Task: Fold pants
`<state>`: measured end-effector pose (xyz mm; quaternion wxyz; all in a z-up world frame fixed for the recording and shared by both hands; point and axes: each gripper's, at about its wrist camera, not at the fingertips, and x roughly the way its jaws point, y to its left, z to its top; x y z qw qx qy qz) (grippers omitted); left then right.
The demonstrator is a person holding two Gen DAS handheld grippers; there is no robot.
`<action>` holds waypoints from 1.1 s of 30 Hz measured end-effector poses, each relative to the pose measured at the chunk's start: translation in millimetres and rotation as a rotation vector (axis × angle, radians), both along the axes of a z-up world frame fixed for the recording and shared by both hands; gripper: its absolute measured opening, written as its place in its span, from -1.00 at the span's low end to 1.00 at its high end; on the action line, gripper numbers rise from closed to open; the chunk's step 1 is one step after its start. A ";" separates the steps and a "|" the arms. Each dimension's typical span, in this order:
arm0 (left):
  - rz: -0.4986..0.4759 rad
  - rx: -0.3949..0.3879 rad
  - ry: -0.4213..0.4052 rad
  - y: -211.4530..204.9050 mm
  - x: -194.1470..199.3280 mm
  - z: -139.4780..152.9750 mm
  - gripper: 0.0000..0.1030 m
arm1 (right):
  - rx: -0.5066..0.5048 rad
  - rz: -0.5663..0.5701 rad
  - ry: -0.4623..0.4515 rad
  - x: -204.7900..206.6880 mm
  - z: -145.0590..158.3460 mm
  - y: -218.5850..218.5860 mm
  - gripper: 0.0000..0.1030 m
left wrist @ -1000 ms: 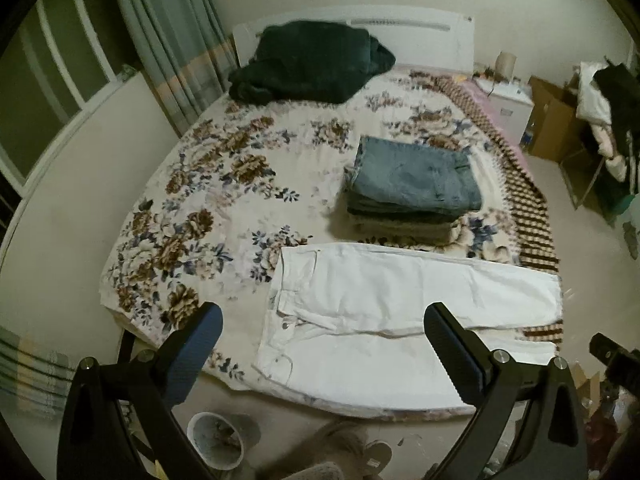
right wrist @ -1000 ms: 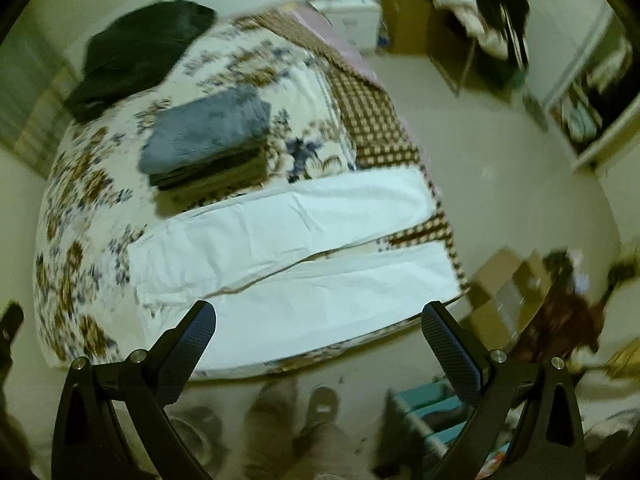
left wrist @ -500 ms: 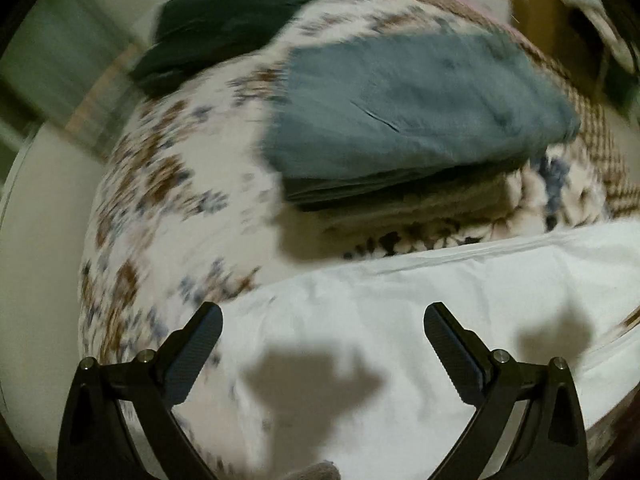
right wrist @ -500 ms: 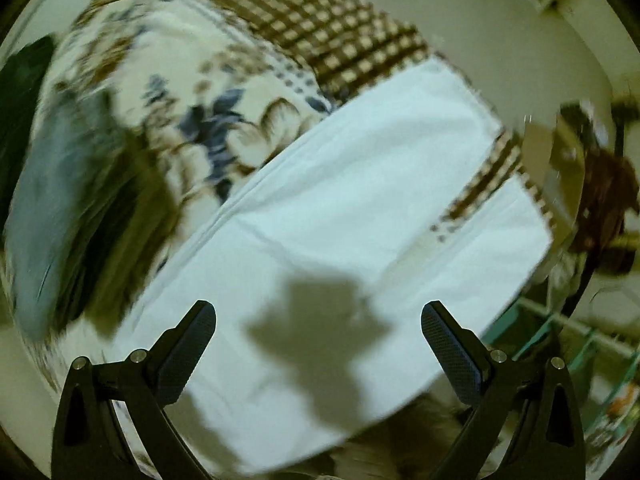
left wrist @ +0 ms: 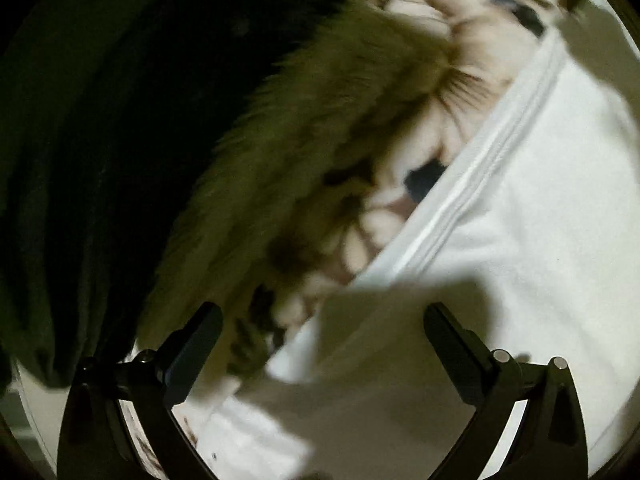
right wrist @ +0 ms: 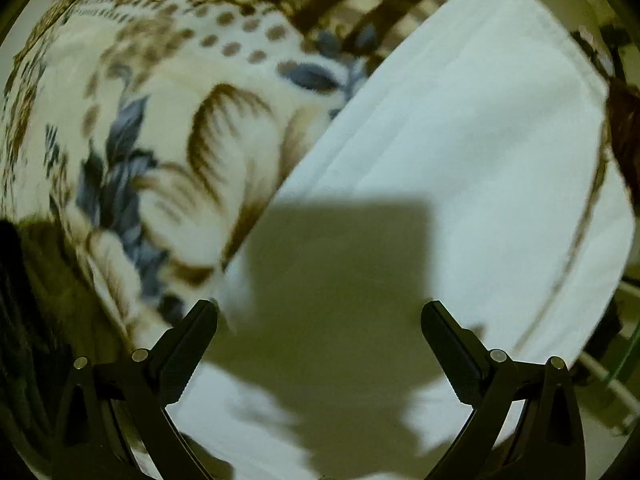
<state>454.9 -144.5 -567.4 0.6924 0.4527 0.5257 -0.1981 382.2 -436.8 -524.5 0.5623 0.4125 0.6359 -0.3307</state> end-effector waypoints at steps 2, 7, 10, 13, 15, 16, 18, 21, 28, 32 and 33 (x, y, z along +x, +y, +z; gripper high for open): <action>-0.025 -0.032 0.045 -3.0 5.1 2.8 0.72 | -0.010 -0.023 -0.016 6.9 -8.2 -1.7 1.00; -0.080 -0.145 0.172 -8.3 1.6 22.1 -0.89 | -0.098 -0.004 0.036 25.1 -17.3 2.8 0.62; -0.082 -0.146 0.128 -12.0 -7.8 33.0 -0.93 | -0.161 0.028 0.022 26.5 -6.4 8.5 -0.56; -0.034 -0.175 0.082 -20.0 -6.9 60.5 -0.94 | -0.163 0.038 -0.022 15.7 10.0 9.6 -0.89; -0.010 -0.196 0.054 -13.9 -15.3 81.1 -0.94 | -0.156 0.057 -0.061 3.9 21.3 12.0 -0.91; 0.002 -0.204 0.035 -14.8 -18.4 94.3 -0.94 | -0.155 0.071 -0.078 2.0 27.1 15.4 -0.91; 0.029 -0.218 0.000 -15.6 -39.4 116.9 -0.94 | -0.156 0.099 -0.114 -3.6 40.2 23.1 -0.91; 0.076 -0.221 -0.044 -8.8 -80.2 153.5 -0.94 | -0.144 0.131 -0.168 -14.5 61.8 32.8 -0.91; 0.235 -0.270 -0.059 11.1 -193.7 147.2 -0.94 | -0.127 0.199 -0.226 -128.9 123.6 1.6 -0.92; 0.303 -0.253 -0.028 7.8 -242.4 127.0 -0.94 | -0.103 0.210 -0.202 -218.1 138.4 -18.7 -0.92; 0.323 -0.249 -0.004 6.9 -254.6 120.2 -0.94 | -0.096 0.207 -0.186 -235.5 132.1 -21.3 -0.91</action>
